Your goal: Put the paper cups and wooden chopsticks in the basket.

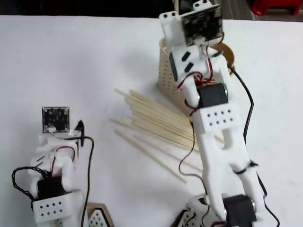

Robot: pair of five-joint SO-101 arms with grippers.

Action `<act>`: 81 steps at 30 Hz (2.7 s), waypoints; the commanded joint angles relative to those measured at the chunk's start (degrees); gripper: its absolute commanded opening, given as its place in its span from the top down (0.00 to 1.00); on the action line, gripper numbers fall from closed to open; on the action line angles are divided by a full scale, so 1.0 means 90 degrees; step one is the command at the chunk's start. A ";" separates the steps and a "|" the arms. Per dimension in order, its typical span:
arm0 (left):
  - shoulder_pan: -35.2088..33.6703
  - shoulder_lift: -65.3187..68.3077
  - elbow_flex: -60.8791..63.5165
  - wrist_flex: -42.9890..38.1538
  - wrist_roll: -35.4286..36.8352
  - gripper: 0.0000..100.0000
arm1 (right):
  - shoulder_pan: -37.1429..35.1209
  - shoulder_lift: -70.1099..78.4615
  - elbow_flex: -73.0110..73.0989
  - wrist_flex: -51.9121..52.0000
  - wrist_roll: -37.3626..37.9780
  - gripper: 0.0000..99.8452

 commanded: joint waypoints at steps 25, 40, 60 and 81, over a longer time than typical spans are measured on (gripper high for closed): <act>0.0132 -0.0063 -0.0020 -0.0166 0.0039 0.78 | -0.0376 -0.1245 -0.0225 0.3922 -0.0459 0.87; 0.0122 -0.0063 -0.0020 -0.0166 0.0039 0.78 | -0.1832 -0.1236 0.0977 0.7565 0.1377 0.87; 0.0122 -0.0063 -0.0020 -0.0166 0.0029 0.78 | -0.2232 0.2447 0.1504 0.6266 0.2071 0.76; 0.0122 -0.0063 -0.0020 -0.0166 0.0029 0.78 | -0.2115 0.4264 0.0225 0.6383 0.2071 0.90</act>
